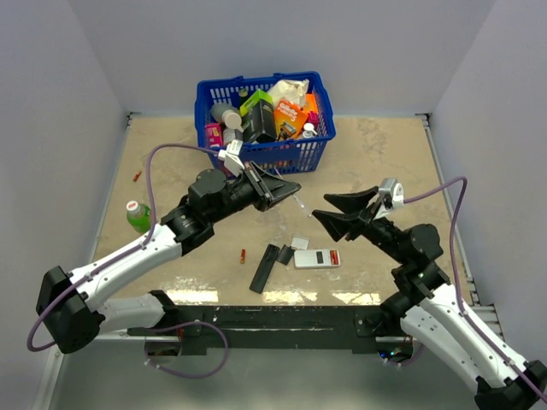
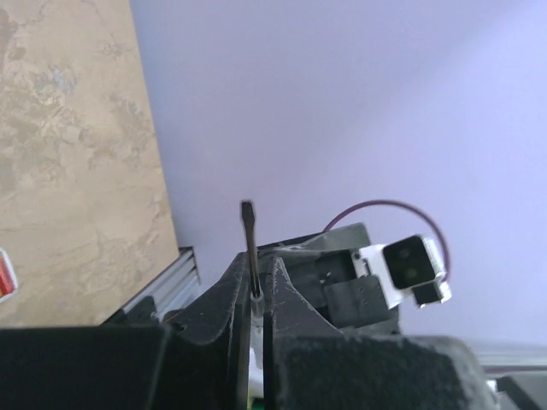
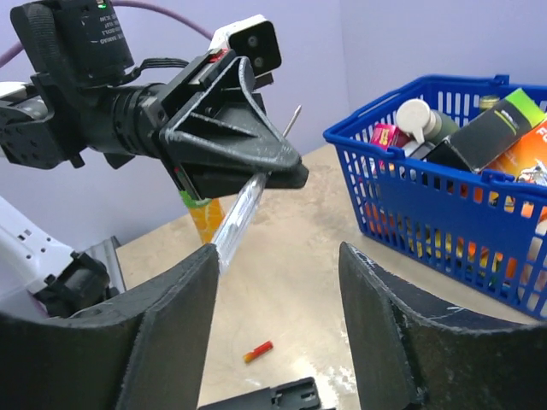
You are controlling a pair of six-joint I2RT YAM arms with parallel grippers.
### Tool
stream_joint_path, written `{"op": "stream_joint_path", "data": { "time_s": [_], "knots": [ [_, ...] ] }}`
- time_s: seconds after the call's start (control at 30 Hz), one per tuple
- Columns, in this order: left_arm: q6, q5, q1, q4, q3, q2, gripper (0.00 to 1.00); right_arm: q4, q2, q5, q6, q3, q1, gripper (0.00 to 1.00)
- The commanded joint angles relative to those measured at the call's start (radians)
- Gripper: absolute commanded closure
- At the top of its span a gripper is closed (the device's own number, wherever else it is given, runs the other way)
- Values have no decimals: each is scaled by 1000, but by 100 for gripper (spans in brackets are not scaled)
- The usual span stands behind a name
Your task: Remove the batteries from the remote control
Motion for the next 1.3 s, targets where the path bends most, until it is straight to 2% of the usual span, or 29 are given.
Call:
{"op": "stream_joint_path", "data": {
  "time_s": [0.0,0.2,0.43,0.57,0.9,1.03,1.27],
  "knots": [
    [-198,-125,1,87,5,-28,100,217,8,25,-68,-38,24,37],
    [-299,-179,3,64,7,-26,100,277,59,51,-128,-24,79,36],
    [-322,-173,-2,67,13,-2,100,356,122,126,-148,-7,118,39],
    [-324,-173,-7,55,14,1,100,357,139,174,-164,19,132,47],
    [-335,-165,-14,75,5,17,100,311,159,212,-187,54,153,50],
    [-338,-157,-17,75,4,24,100,322,171,220,-177,56,165,59],
    [-342,-173,-25,83,2,17,100,300,199,229,-171,73,196,56]
  ]
}}
